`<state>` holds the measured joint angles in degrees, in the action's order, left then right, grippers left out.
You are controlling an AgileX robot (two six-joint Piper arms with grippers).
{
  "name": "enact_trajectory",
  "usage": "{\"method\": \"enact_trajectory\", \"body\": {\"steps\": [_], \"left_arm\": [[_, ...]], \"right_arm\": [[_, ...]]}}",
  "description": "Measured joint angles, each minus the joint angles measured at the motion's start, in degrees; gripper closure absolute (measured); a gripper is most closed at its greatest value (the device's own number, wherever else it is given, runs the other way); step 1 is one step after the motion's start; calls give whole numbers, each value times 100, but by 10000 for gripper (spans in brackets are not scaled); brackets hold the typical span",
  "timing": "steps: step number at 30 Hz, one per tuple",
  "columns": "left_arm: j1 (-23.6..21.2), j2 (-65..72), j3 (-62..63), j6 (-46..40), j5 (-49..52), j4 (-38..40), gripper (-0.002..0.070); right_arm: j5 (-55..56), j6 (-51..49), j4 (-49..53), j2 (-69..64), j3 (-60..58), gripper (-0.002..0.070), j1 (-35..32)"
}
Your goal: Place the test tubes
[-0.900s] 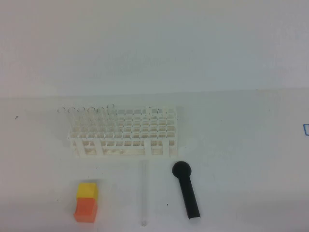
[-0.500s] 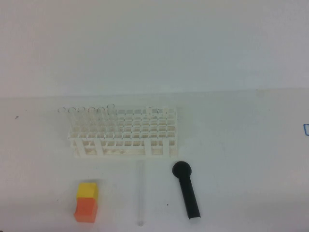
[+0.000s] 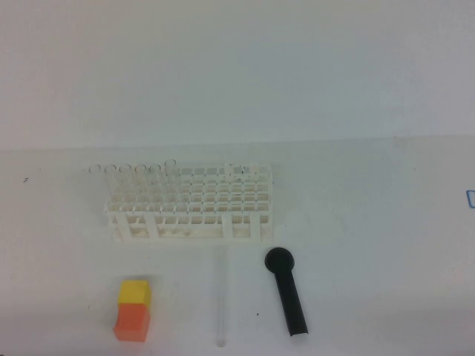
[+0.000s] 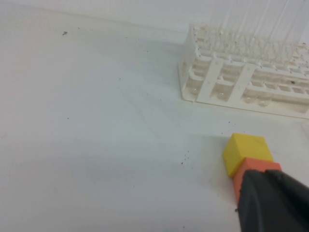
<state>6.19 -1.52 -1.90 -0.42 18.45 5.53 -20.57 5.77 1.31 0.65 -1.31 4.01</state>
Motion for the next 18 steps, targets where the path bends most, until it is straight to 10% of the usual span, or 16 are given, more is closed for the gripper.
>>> {"method": "enact_trajectory", "body": {"steps": [18], "left_arm": [[0,0,0,0,-182,78,676]], "right_arm": [[0,0,14,0,0,678,0]]}}
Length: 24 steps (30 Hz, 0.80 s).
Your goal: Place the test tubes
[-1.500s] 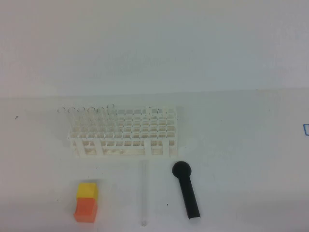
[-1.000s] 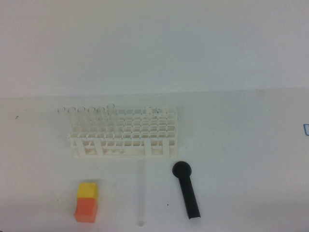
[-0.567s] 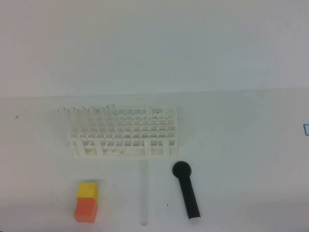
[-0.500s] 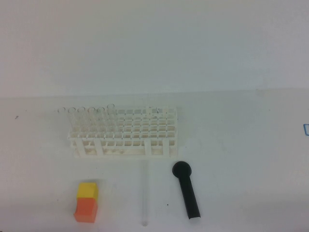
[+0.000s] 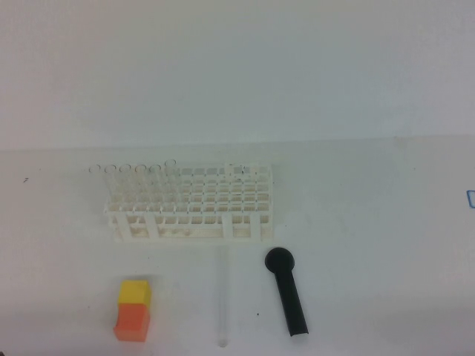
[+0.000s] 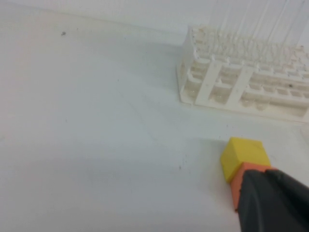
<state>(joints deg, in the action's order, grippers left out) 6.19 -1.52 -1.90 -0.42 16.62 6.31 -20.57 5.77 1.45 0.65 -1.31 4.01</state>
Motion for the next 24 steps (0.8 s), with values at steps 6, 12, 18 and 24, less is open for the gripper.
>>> {"method": "enact_trajectory", "body": {"steps": [6,12,18,24], "left_arm": [[0,0,0,0,-1824,-1,676],[0,0,0,0,-2770,-11,676],[0,0,0,0,-2901,-11,676],[0,0,0,648,-3280,15,676]], "right_arm": [[524,0,50,0,-28,678,0],[2095,0,72,0,-39,678,0],[2851,-12,86,0,-39,678,0],[3259,-26,86,0,-39,678,0]]}}
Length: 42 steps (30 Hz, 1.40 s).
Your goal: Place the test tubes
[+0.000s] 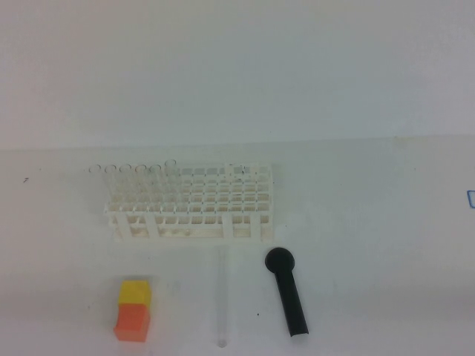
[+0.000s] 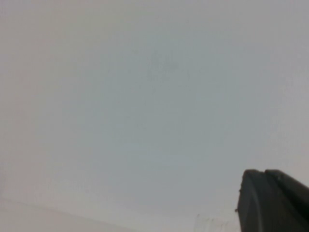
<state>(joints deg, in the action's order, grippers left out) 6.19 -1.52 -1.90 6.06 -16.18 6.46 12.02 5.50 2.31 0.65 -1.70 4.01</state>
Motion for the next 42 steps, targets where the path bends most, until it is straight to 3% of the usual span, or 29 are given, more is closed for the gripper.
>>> {"method": "enact_trajectory", "body": {"steps": [6,11,17,20,25,29,36,38,42], "left_arm": [[0,7,413,1170,206,-117,676],[0,197,1781,1185,2154,-461,676],[0,1236,3341,999,5165,-450,676],[0,1602,3529,672,5406,-367,676],[0,2026,3428,1013,5206,163,676],[0,2872,3428,-311,5604,1483,675],[66,4761,3428,-3918,5786,5257,673],[227,5132,3428,-4491,5372,5619,673],[876,5837,3441,-4541,4209,5316,654]], "right_arm": [[352,-35,0,0,0,678,0],[-648,76,0,0,683,678,0],[-2716,129,0,-385,2081,678,0],[-3838,129,-76,-895,2573,678,0],[-4922,129,-875,-1560,3148,678,0],[-4842,129,-1450,-1618,3224,678,0],[-5007,129,-1502,-1618,3235,678,0],[-5051,180,-1502,-1618,3235,678,0],[-5086,236,-1351,-1618,3235,678,0]]}}
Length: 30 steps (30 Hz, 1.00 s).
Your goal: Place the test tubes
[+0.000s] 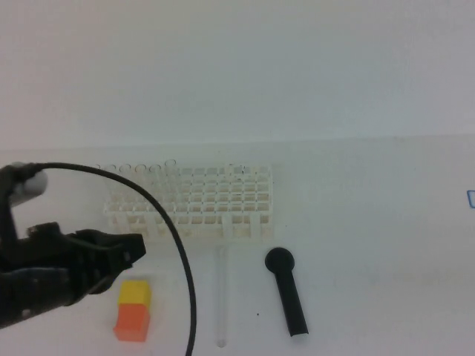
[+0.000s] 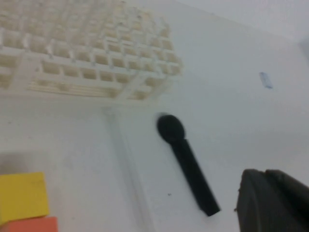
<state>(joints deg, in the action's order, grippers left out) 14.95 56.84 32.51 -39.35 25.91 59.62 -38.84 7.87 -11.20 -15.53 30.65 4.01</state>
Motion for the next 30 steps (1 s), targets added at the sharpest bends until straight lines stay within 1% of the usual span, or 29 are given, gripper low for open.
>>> {"method": "enact_trajectory", "body": {"steps": [2,5,7,9,11,13,16,18,19,21,24,28,30], "left_arm": [[416,384,65,12,-334,-226,636],[987,960,396,554,-333,-838,620],[1362,1300,638,1235,-331,-1418,619],[1636,1557,823,1993,-331,-2075,604],[1855,1787,971,2663,-328,-2640,563],[2011,2006,1059,3134,-310,-2978,484],[2048,2271,1150,3548,-262,-3011,332],[2048,2464,1239,3596,-180,-3011,263],[2048,2581,1274,3659,-176,-3011,242],[2048,2801,1383,3728,-204,-3090,236],[2048,3179,1675,3935,-46,-3443,236],[2048,3572,2081,4527,407,-4237,236],[2048,3715,2209,4611,524,-4513,236]], "right_arm": [[-99,13,138,0,0,678,0],[-399,16,334,-37,0,678,0],[-630,16,378,-126,0,678,0],[-831,16,402,-222,0,678,0],[-1028,16,442,-298,0,678,0],[-1193,16,514,-372,0,676,0],[-1299,-170,699,-448,0,652,0],[-1308,-365,833,-498,0,619,0],[-1320,-441,877,-552,0,598,0],[-1320,-545,925,-649,0,557,0],[-1320,-599,996,-808,0,508,0],[-1390,-643,1244,-938,0,491,0],[-1443,-655,1283,-945,0,488,0]]}}
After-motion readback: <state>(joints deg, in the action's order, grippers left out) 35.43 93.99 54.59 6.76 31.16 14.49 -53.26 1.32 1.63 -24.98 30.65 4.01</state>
